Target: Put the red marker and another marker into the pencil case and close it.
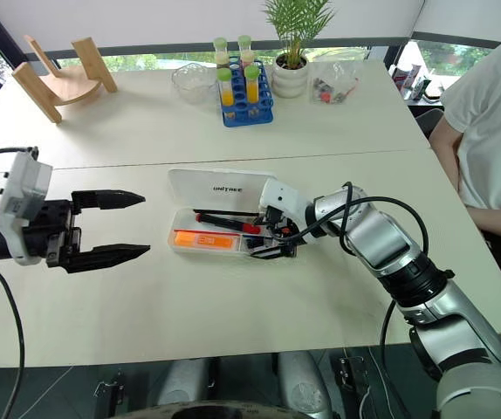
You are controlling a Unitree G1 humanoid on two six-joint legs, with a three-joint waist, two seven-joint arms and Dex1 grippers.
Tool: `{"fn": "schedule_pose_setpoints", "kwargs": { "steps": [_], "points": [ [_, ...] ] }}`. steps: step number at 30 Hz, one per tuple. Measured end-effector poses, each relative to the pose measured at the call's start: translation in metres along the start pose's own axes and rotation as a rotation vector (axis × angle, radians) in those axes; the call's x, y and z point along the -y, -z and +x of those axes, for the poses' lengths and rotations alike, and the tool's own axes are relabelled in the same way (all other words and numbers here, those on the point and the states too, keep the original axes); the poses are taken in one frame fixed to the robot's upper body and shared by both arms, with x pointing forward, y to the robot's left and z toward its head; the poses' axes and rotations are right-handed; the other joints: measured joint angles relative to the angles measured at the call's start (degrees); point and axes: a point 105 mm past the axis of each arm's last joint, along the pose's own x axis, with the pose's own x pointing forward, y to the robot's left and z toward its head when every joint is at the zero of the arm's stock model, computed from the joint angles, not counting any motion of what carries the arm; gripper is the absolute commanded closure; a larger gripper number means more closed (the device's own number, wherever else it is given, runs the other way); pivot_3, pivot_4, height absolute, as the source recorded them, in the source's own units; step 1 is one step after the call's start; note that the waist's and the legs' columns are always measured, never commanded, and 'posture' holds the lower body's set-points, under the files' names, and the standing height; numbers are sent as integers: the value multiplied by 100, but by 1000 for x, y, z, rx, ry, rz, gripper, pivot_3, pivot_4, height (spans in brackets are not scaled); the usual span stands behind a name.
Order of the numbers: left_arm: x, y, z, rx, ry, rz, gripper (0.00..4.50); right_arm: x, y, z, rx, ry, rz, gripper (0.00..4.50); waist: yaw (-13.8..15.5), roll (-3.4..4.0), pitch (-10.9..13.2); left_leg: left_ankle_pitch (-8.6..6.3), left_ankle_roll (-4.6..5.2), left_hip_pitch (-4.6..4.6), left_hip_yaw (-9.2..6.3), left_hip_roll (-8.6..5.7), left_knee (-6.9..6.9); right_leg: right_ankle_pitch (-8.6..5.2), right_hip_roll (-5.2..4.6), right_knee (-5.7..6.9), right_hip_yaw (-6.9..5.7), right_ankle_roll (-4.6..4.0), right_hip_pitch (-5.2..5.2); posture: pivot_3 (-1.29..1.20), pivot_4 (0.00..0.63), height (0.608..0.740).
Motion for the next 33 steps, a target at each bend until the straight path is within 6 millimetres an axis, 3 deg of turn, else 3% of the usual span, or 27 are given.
{"fn": "schedule_pose_setpoints", "kwargs": {
  "steps": [3,6,13,16,23,29,31,33],
  "points": [
    [-2,1,0,2,-4,-1,0,1,-6,-6,15,7,6,32,0,1,0,0,0,0,0,0,0,0,0,0,0,0,0,0,150,740],
    [-8,4,-1,-9,-28,-1,0,6,-18,-25,60,45,16,32,11,1,0,0,0,0,-1,-1,0,0,0,0,-1,0,0,0,150,740],
    [-49,18,-10,-44,-145,-39,0,5,-53,-102,217,163,60,32,19,1,0,-1,1,1,0,-2,-1,0,1,0,-2,0,2,0,150,740],
    [-61,24,-12,-39,-157,-56,854,4,-47,-113,210,205,92,0,6,0,0,-1,1,1,1,-2,-2,0,2,0,-2,0,1,0,150,740],
    [-108,35,-6,38,-224,-100,4391,-3,-39,-121,194,242,125,0,16,-1,0,-1,1,-2,0,-2,2,0,6,3,-3,0,0,0,150,740],
    [-159,35,22,93,-298,-85,4461,-7,-44,-124,216,259,114,0,87,-2,-1,0,1,-7,-1,-9,12,2,1,3,-8,5,3,0,150,740],
    [-173,39,49,111,-315,-83,4461,-8,-43,-124,216,277,122,0,144,-4,-2,0,2,-10,-1,-10,13,3,1,1,-8,5,2,0,150,740],
    [-173,46,67,111,-293,-99,4461,-9,-44,-124,220,281,122,0,147,-4,-2,-1,3,-17,1,-10,12,3,1,0,-6,6,-5,0,150,740]
  ]
}}
